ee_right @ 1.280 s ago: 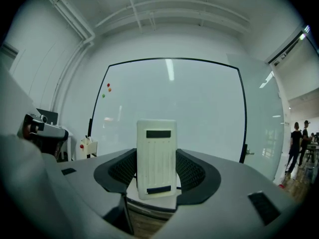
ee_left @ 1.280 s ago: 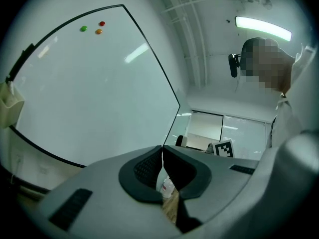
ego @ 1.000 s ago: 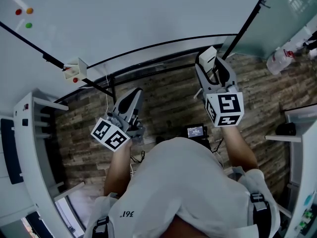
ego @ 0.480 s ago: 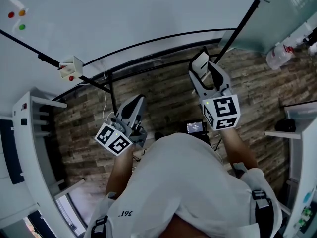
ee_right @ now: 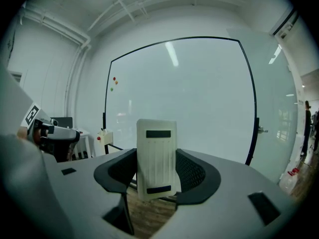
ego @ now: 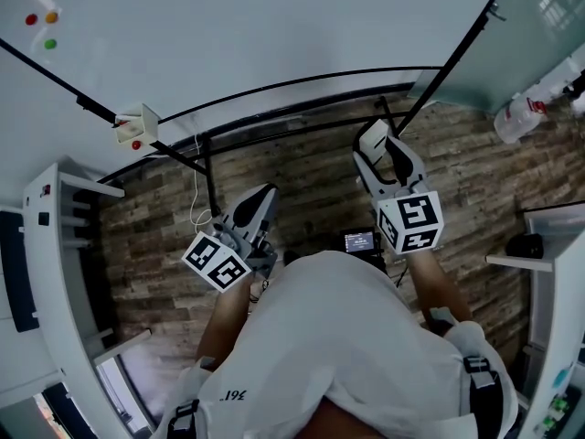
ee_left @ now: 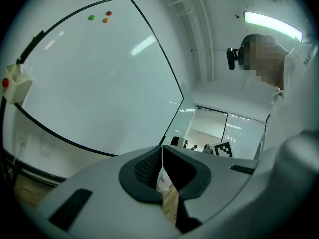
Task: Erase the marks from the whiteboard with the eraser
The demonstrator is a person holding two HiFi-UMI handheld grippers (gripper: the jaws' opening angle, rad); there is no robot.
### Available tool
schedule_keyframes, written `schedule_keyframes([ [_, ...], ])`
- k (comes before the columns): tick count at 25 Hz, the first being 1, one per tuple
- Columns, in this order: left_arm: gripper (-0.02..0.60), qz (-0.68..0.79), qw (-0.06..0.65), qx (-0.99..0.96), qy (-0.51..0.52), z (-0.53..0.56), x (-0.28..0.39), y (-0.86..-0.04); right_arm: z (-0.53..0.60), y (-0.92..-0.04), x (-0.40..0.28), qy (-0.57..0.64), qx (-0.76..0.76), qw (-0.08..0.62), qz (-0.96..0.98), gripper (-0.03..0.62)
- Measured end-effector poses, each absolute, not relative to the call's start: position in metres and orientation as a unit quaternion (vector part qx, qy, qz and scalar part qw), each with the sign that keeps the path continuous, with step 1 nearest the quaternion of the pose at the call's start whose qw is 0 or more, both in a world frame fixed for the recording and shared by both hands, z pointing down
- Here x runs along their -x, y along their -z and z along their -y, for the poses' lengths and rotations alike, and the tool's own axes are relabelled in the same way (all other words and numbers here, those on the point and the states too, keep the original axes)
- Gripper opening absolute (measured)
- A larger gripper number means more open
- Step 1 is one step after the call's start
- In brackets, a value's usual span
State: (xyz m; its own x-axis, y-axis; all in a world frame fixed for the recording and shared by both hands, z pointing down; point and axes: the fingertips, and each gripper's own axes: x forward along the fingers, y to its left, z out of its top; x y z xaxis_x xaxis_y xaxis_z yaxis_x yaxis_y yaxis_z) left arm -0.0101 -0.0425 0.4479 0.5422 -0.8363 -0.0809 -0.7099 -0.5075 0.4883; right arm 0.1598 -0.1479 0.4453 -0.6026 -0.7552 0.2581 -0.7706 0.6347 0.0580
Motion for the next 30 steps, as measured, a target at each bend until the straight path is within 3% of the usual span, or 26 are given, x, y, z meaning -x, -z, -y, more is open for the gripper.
schedule_keyframes([
  [30, 0.012, 0.44, 0.213, -0.858, 0.158, 0.058, 0.004, -0.453, 0.167, -0.448, -0.16, -0.018, -0.435, 0.139, 0.889, 0.256],
])
